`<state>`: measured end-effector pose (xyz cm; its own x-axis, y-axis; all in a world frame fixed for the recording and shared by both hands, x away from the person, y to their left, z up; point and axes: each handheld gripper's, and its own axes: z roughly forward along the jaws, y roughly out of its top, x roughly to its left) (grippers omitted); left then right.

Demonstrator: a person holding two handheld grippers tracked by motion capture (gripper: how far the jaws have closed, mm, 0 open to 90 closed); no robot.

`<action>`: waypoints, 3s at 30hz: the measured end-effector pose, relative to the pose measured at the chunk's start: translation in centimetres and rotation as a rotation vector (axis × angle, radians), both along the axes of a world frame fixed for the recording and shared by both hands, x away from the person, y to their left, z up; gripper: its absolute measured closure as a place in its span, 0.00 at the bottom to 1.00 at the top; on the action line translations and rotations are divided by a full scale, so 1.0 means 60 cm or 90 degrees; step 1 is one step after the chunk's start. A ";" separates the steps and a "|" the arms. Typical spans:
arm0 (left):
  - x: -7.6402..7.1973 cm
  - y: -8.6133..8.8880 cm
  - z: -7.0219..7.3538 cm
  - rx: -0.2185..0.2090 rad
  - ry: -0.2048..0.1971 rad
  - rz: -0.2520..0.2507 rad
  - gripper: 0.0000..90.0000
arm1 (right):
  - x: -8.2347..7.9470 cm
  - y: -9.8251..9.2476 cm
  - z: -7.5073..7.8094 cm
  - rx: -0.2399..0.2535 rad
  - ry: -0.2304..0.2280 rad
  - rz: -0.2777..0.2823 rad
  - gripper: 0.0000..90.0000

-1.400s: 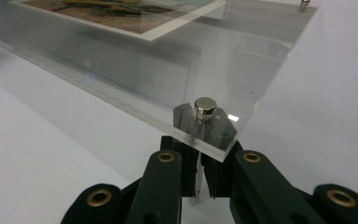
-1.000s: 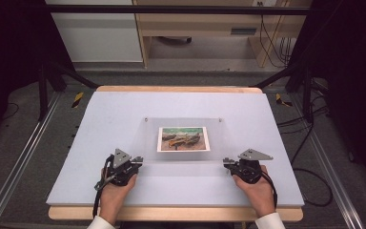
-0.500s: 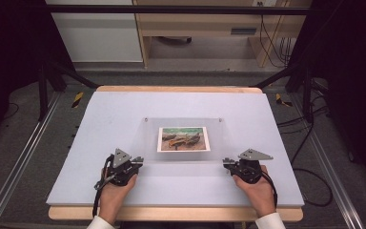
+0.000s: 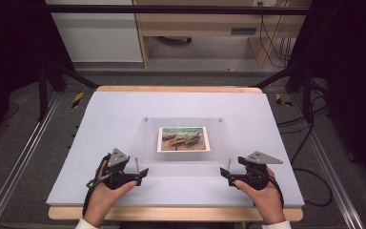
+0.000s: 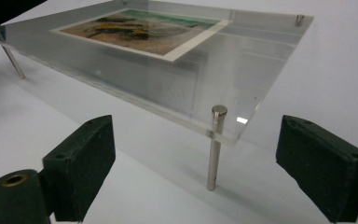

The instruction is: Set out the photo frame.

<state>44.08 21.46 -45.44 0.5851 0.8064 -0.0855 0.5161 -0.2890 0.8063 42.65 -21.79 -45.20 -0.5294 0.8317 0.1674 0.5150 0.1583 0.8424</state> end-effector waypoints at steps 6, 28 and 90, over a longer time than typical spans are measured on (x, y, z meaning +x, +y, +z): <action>0.016 0.015 0.028 -0.061 -0.004 -0.011 0.11 | 0.011 0.006 0.031 -0.016 -0.024 0.001 0.15; 0.084 0.003 0.002 -0.124 0.069 0.021 0.21 | 0.094 0.033 0.018 -0.025 0.048 -0.019 0.20; 0.107 0.001 0.002 -0.151 0.064 0.009 0.26 | 0.113 0.025 0.001 0.063 0.095 -0.034 0.17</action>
<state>50.49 21.53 -45.33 0.5528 0.7650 -0.3306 0.6002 -0.0902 0.7948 49.46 -20.28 -45.13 -0.4479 0.8335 0.3234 0.6409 0.0471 0.7662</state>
